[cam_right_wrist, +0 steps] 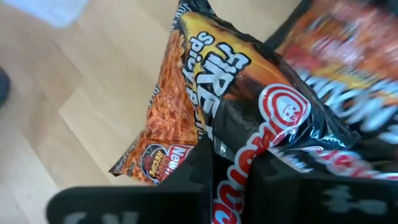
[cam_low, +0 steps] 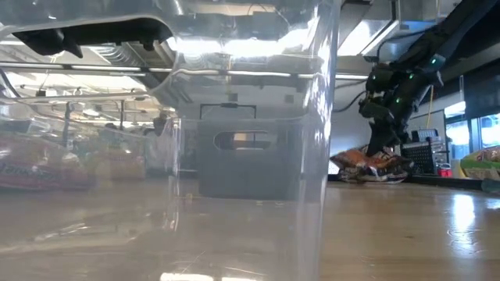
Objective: Sort Maruchan noodles
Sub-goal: Put the black noodle pack into the top transparent bin
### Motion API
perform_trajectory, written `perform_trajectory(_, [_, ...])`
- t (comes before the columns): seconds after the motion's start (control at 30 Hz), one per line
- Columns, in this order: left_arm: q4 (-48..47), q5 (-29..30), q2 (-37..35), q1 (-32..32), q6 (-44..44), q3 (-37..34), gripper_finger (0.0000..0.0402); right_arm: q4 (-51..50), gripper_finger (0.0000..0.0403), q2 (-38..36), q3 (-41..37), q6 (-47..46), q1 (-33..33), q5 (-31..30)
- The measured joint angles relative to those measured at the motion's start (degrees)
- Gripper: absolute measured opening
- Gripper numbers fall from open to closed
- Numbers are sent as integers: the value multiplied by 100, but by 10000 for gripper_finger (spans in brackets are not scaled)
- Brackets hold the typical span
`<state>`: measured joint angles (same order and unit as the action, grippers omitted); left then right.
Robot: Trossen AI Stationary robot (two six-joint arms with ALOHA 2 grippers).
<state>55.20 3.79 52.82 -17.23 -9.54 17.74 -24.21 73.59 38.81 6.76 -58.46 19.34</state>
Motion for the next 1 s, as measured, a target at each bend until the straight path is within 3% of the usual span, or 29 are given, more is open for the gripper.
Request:
perform_trajectory(0.2, [-55, -11, 34, 0, 2, 0, 7, 37, 34, -916, 0, -8, 184, -6])
perform_trajectory(0.43, [-43, -9, 168, 0, 34, -2, 7, 409, 36, -1668, 0, 108, 1276, -314])
perform_trajectory(0.63, [180, -23, 112, 9, 73, -2, 7, 1045, 37, -1804, 0, 116, 2339, -929])
perform_trajectory(0.83, [174, -28, 116, 9, 449, -2, 8, 1736, 37, -1750, 0, 107, 3187, -1142])
perform_trajectory(1.0, [44, -35, 116, -11, 643, 8, 32, 2190, 37, -1705, 0, 107, 3803, -1420])
